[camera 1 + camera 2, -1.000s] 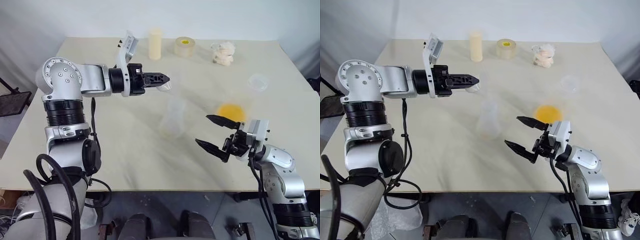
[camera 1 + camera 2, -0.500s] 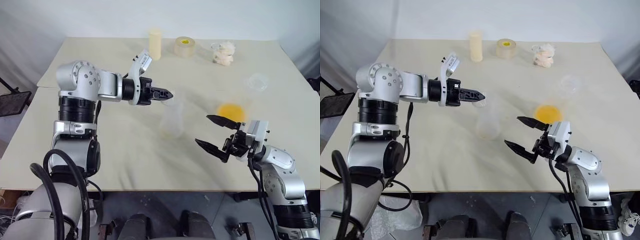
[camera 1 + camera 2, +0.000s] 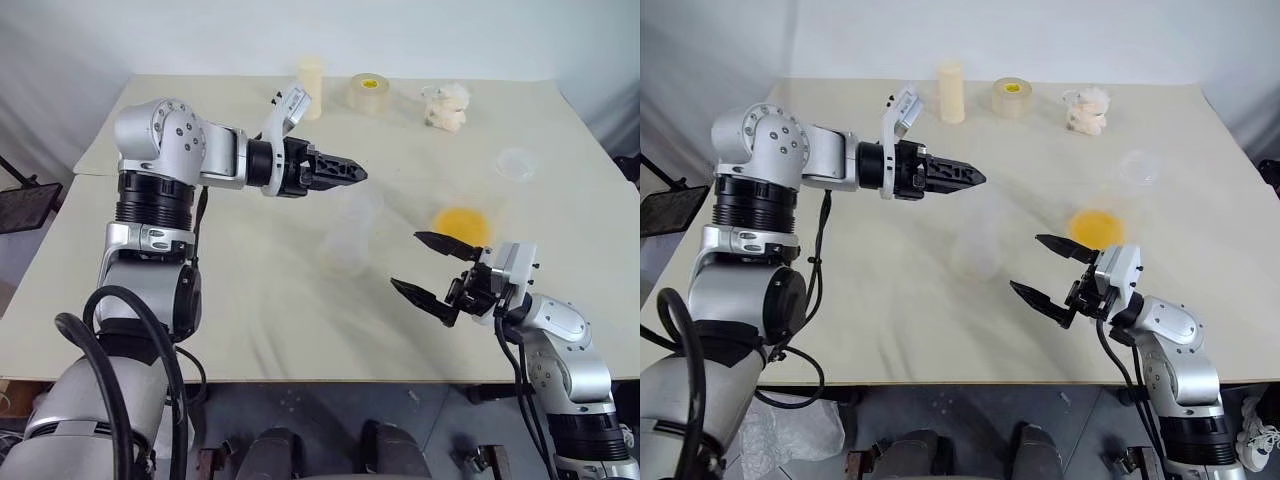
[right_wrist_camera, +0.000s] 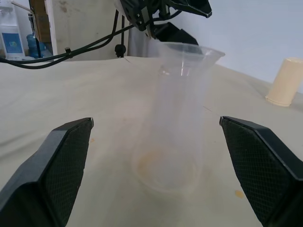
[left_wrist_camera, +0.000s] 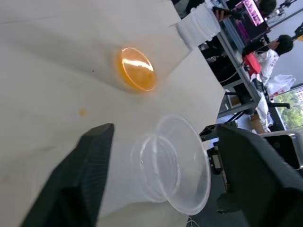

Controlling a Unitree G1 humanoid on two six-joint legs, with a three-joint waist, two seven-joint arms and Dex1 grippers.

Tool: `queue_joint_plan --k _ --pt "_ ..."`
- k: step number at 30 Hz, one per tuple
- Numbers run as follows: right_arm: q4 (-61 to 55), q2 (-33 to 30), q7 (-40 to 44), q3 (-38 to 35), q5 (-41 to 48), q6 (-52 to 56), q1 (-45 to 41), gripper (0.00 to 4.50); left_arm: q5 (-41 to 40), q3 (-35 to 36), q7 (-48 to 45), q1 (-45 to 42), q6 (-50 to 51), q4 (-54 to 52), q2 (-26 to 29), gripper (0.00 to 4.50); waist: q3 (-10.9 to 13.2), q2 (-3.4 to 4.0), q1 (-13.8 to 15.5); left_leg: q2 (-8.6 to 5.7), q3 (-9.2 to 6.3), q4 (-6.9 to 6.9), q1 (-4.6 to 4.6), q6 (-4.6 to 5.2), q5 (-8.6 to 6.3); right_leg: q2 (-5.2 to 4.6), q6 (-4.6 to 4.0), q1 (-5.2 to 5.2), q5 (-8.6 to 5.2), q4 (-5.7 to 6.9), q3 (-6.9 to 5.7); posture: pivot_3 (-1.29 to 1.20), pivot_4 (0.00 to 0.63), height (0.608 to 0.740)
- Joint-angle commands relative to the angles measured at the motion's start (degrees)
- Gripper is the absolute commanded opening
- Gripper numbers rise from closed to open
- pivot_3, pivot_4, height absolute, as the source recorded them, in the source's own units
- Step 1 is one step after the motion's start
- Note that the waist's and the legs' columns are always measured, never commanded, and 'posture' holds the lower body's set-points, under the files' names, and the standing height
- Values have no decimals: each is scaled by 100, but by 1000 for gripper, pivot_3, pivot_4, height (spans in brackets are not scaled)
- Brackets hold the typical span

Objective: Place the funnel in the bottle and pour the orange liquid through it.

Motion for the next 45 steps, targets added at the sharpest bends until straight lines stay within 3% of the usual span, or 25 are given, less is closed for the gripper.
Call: queue_joint_plan --k 1,5,9,13,19,24,27,32,38,45 --pt "-251 -98 -27 -165 14 -82 31 4500 14 133 -98 -240 -44 -235 123 4485 0 0 0 0 0 0 0 0 0 0 0 0 0 0 0 0 150 740" --pt "-306 -186 -54 -242 25 -70 82 4500 -34 271 -54 -116 10 -485 291 4485 0 1 0 3 -1 0 0 0 0 0 0 -1 0 0 0 0 150 740" --pt "-380 -289 -303 -533 -8 -96 205 4500 -87 575 -94 400 -149 -1148 798 4485 1 2 -16 8 0 -4 0 0 0 -1 0 -8 0 3 5 0 150 740" --pt "-579 -224 -970 -901 -99 65 508 4500 229 584 -300 1600 -1550 -2338 1218 4485 1 4 -45 23 -2 -8 6 -3 0 -2 -1 -8 -1 9 9 0 150 740" --pt "-853 -152 -1668 -1312 -193 224 1017 4500 424 976 -752 3080 -3920 -3162 1059 4485 2 1 30 14 -15 10 -10 -3 1 -11 -1 -7 0 7 10 0 150 740" --pt "-999 52 -2456 -1728 -438 227 1364 4500 582 1279 -1876 3984 -6656 -2772 693 4485 1 3 19 14 -5 10 -8 -1 2 -10 -1 -3 0 3 6 0 150 740" --pt "-1031 88 -2749 -1896 -614 220 1567 4500 603 1317 -2595 4274 -7662 -2302 693 4485 2 2 11 10 8 8 -5 -2 2 -3 -1 -4 -1 0 6 0 150 740" --pt "-1103 113 -3226 -2291 -768 282 1848 4500 593 1155 -3763 4533 -8343 -1632 1040 4485 2 3 10 7 23 5 3 -2 2 2 -2 -5 -1 3 9 0 150 740" --pt "-1288 117 -3476 -2472 -784 454 2071 4500 717 1177 -4213 4482 -8810 -972 1341 4485 1 4 1 13 20 4 4 -2 2 1 -2 -4 -1 2 10 0 150 740" --pt "-607 56 -3566 -2160 -766 667 1102 4500 741 1086 -4089 4595 -8835 -1176 1224 4485 1 4 -19 18 23 5 7 -1 2 0 -2 -4 -1 3 16 0 150 740"
